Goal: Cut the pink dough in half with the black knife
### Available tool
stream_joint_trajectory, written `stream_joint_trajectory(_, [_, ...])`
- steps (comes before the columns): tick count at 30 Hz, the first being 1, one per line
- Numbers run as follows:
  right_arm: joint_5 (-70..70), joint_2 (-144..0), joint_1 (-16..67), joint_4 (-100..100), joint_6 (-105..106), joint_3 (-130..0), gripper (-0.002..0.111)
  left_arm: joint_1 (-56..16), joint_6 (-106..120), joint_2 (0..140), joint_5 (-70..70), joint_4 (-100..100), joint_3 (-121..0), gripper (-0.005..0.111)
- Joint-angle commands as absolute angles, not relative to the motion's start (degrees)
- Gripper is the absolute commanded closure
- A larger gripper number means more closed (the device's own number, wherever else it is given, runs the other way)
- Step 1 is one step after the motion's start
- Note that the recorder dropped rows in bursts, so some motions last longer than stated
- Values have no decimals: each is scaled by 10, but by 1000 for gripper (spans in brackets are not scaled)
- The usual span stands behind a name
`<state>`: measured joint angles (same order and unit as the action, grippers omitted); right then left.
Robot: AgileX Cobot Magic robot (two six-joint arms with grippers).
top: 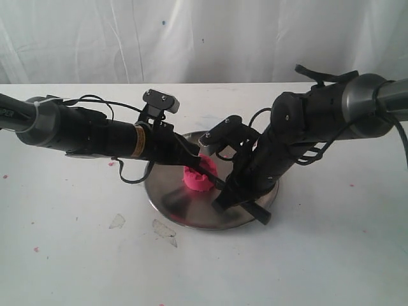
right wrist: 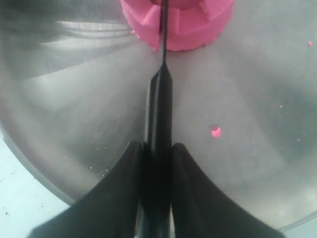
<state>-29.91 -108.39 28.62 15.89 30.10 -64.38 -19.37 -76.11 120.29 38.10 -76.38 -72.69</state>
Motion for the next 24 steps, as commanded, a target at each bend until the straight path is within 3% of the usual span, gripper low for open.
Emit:
stream_joint_trajectory(1, [-305,-1085,287,158,302,-646,108,-195,-765,1204,378,-775,-728,107])
stream_joint_trajectory(24, [-307,-1073,287,158,302,-646,108,-195,-825,1219,349,-858,-726,107])
